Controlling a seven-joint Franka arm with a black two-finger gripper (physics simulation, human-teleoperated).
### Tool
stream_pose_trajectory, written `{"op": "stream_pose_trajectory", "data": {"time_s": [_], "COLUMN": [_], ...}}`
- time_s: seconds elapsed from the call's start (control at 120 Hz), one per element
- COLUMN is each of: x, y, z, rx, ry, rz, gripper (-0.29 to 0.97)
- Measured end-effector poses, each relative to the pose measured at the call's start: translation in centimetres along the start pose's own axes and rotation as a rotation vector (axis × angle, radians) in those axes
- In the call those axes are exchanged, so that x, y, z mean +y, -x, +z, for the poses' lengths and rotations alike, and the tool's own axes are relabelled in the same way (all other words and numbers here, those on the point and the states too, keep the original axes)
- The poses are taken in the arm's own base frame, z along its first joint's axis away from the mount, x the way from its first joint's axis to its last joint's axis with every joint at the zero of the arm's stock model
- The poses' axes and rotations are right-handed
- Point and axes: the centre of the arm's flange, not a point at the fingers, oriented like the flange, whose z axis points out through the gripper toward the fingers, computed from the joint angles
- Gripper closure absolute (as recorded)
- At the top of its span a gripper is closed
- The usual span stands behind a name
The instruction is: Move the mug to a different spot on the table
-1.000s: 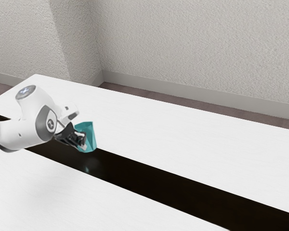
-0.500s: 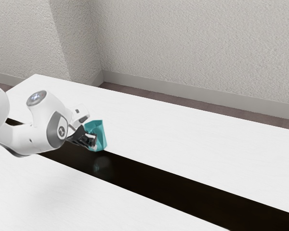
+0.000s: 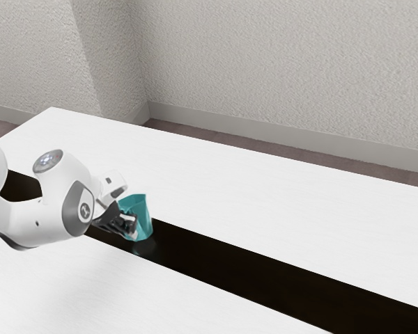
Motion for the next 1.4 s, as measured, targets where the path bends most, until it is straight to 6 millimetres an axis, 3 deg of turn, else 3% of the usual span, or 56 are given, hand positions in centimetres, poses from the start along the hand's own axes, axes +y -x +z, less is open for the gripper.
{"op": "stream_pose_trajectory", "data": {"time_s": [0.45,0.65,0.808,0.992,1.4], "x": [-0.5,-0.4,0.8,2.7,0.5], "y": [0.1,0.3,0.8,2.4,2.9], "z": [0.8,0.9,1.2,1.4,-1.2], "rx": [-0.013,-0.021,-0.034,-0.065,-0.053], "ry": [-0.006,-0.003,0.008,0.021,0.012], "rz": [-0.011,-0.02,-0.018,-0.014,-0.131], "gripper": [0.73,0.34,0.16,0.07,0.01]}}
